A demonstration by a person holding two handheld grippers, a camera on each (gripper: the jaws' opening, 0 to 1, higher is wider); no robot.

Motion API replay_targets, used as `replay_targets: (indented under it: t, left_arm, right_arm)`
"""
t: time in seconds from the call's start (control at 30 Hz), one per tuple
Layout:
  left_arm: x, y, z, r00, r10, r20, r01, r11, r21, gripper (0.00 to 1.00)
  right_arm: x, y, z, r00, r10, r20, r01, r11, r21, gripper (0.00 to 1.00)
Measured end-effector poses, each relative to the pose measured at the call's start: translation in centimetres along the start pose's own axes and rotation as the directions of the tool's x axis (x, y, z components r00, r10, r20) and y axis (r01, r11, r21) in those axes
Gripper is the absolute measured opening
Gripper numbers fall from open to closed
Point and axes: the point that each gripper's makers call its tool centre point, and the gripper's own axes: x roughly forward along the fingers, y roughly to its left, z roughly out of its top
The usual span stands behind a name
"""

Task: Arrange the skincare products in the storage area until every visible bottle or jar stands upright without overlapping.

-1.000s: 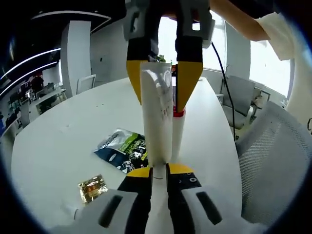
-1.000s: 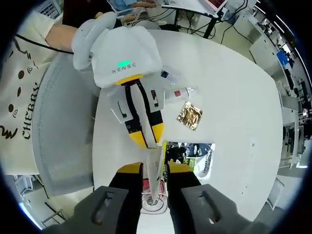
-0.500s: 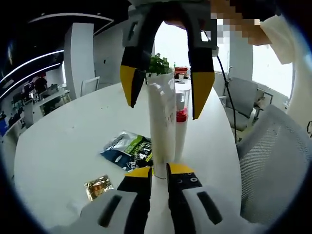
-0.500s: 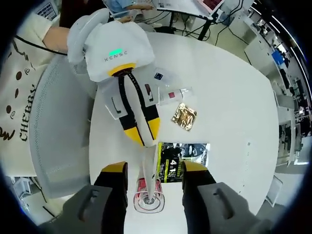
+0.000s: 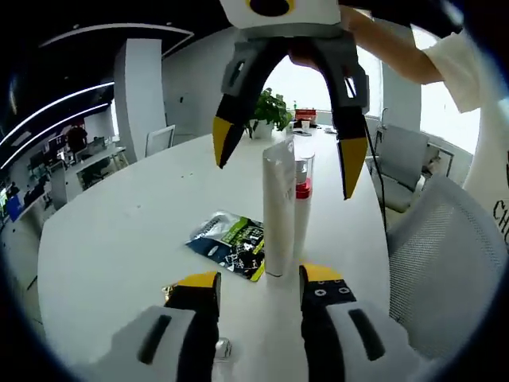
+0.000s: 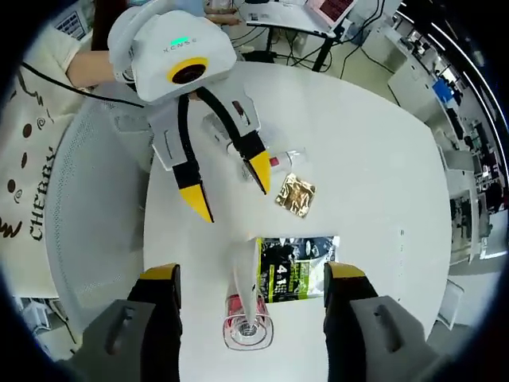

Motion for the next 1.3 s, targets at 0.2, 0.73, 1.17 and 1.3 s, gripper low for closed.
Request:
replay_targets:
  t: [0.2,0.73,1.17,1.3]
  left_arm:
    - [-1.5,1.1,-0.1,0.999,0.028,-0.026,-0.028,1.0,0.011,0.53]
    - [-4.5,1.6,-0.6,0.996,0.054,-0.072,-0.051,0.998,0.033,0.84]
    - [-6.0,1.6,-0.2,0.998,0.038,-0.046,-0.038,0.999,0.005,0.96]
    - [-6.0,1.3,-0.5,0.998,0.032,-0.056,-0.032,0.999,0.004,0.98]
  right_arm:
    - [0.1,0.0,0.1,1.0,-0.019,0.011,0.019,1.0,-0.008,0.83]
    - [-0.7,0.1,0.3,0.993,-0.083,0.079,0.081,0.996,0.026,0.98]
    - [-2.3,0.3,0.2,0.977,-0.147,0.151,0.135,0.987,0.084,0.99]
    - [-2.6,0.8,0.5,0.97,-0.154,0.19,0.135,0.985,0.106,0.99]
